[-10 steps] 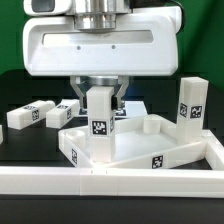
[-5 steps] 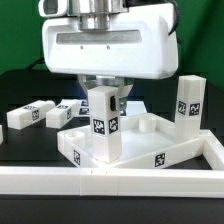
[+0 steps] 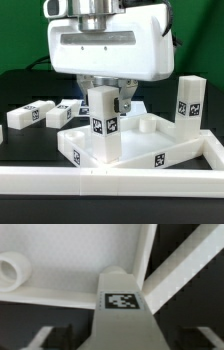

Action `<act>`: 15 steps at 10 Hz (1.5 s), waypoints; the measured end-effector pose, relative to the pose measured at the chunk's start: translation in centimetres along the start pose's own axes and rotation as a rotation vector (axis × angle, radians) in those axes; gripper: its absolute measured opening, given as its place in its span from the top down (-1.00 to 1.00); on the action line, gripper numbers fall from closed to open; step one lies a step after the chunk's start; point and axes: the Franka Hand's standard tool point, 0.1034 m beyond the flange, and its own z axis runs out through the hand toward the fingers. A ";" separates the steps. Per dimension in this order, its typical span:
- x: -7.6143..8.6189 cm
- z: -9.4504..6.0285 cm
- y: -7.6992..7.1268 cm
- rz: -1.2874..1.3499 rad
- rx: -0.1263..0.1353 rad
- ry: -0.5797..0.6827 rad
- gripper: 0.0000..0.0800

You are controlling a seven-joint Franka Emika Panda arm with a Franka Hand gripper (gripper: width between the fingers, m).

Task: Assemble desk

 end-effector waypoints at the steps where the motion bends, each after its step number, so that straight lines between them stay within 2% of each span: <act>1: -0.1 0.0 -0.1 -0.079 -0.001 0.000 -0.54; 3: 0.0 0.0 -0.1 -0.230 0.000 0.001 -0.62; 6: 0.2 -0.1 -0.1 -0.562 -0.015 0.007 -0.62; 13: 0.3 -0.1 -0.2 -1.153 -0.037 0.001 -0.62; 15: 0.3 -0.1 -0.2 -1.216 -0.038 -0.001 -0.62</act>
Offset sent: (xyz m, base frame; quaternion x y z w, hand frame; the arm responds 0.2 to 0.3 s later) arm 0.0025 0.0007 0.0028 -0.0122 0.0046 -0.2641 0.9644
